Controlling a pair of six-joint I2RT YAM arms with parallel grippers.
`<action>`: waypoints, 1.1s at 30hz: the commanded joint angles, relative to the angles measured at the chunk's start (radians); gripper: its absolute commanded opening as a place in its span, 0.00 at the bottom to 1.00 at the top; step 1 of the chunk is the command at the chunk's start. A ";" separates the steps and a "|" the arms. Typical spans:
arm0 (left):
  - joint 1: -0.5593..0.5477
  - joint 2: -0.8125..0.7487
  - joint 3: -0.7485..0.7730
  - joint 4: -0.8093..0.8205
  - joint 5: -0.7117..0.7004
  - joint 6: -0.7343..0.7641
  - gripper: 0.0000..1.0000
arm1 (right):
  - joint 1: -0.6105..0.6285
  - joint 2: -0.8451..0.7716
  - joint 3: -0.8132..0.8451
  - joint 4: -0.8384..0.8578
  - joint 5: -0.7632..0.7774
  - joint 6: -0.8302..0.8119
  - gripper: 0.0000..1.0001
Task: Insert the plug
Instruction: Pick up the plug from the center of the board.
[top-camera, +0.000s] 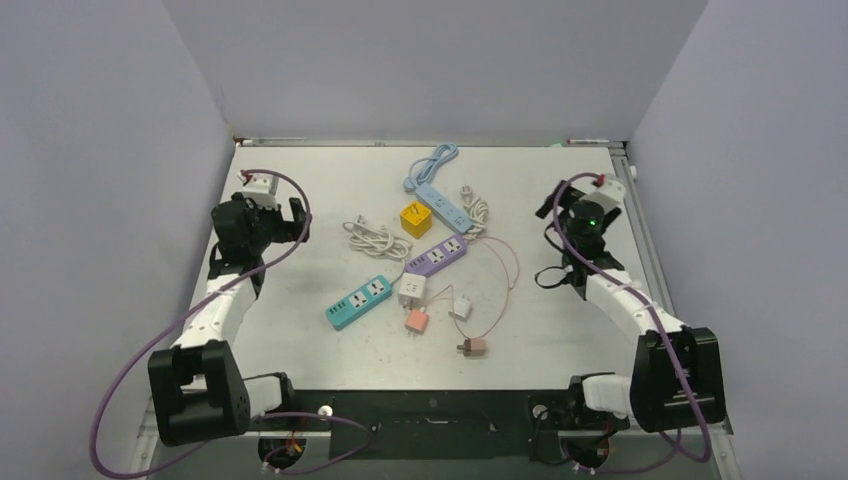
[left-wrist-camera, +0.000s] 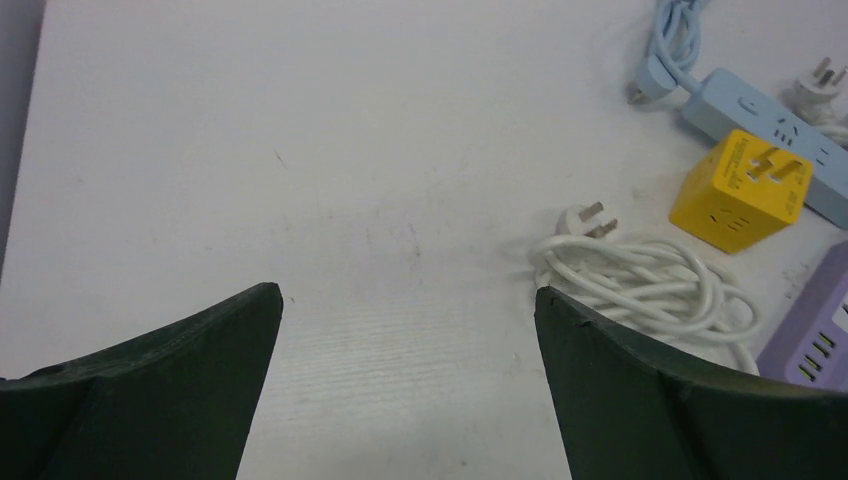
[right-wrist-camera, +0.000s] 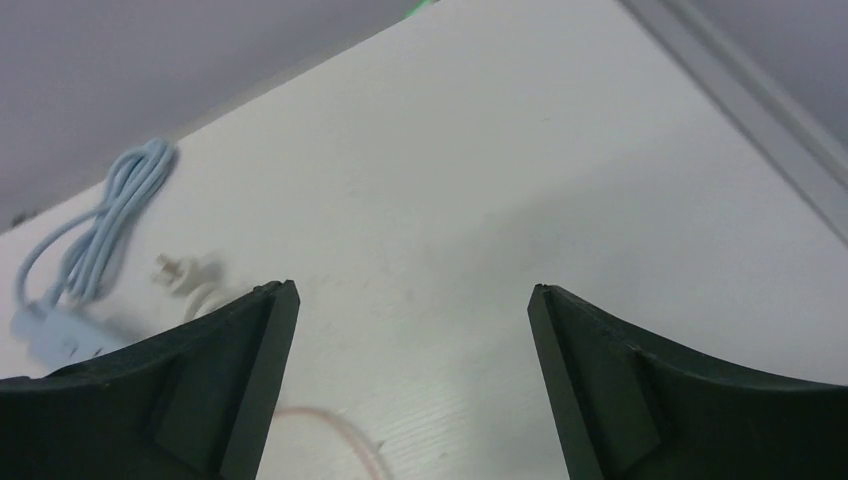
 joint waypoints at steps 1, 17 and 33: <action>-0.026 -0.087 0.099 -0.360 0.124 0.100 0.96 | 0.287 0.004 0.187 -0.283 0.108 -0.092 0.90; 0.043 -0.155 0.297 -0.729 0.110 0.087 0.96 | 1.053 0.451 0.758 -0.790 0.590 0.122 0.90; 0.041 -0.129 0.343 -0.808 0.153 0.135 0.96 | 1.109 0.663 0.851 -0.891 0.500 0.310 0.93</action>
